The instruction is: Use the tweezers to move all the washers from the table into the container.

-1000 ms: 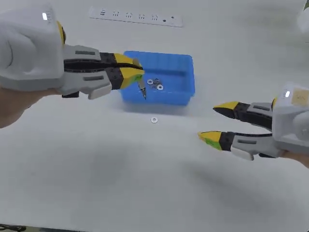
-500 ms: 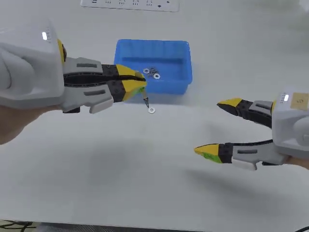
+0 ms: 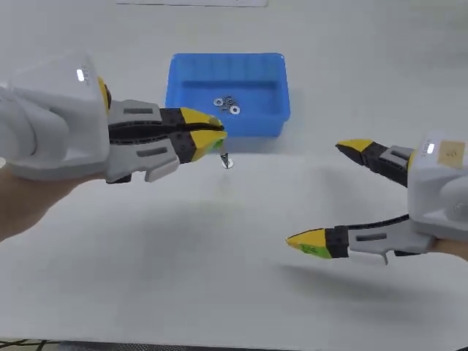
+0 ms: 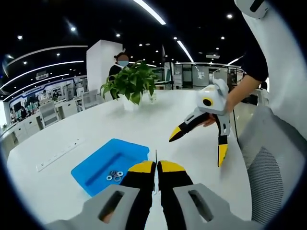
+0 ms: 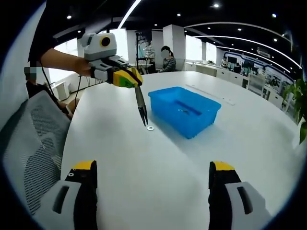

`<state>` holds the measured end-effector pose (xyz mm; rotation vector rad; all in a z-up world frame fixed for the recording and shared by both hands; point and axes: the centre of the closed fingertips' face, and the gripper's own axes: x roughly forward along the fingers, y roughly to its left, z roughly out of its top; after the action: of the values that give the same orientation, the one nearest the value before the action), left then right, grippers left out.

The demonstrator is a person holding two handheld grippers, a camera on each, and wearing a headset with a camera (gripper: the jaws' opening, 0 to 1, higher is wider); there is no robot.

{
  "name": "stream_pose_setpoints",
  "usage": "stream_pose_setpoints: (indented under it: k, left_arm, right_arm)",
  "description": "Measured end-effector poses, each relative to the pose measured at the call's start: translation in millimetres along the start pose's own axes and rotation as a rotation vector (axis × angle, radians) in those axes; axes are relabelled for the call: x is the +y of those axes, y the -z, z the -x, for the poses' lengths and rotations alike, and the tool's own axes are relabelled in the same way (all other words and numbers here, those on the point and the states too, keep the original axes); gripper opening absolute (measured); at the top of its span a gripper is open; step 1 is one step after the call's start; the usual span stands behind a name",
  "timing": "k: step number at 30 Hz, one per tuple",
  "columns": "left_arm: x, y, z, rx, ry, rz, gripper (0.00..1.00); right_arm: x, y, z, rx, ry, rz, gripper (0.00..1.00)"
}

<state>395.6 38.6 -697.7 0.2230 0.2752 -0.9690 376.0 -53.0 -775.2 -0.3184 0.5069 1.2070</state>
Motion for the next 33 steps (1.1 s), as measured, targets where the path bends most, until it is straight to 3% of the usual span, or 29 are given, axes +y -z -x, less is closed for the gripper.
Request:
stream_pose_setpoints:
  k: [11,33]
  left_arm:
    - [-3.7,2.6,-3.4,0.008,0.005,-0.009,0.06]
    - [0.0,7.2,-10.9,0.025,0.012,-0.02,0.06]
  right_arm:
    - [4.7,4.2,2.2,-0.002,-0.015,-0.007,1.0]
    - [6.8,7.1,0.0,0.007,-0.03,-0.046,0.99]
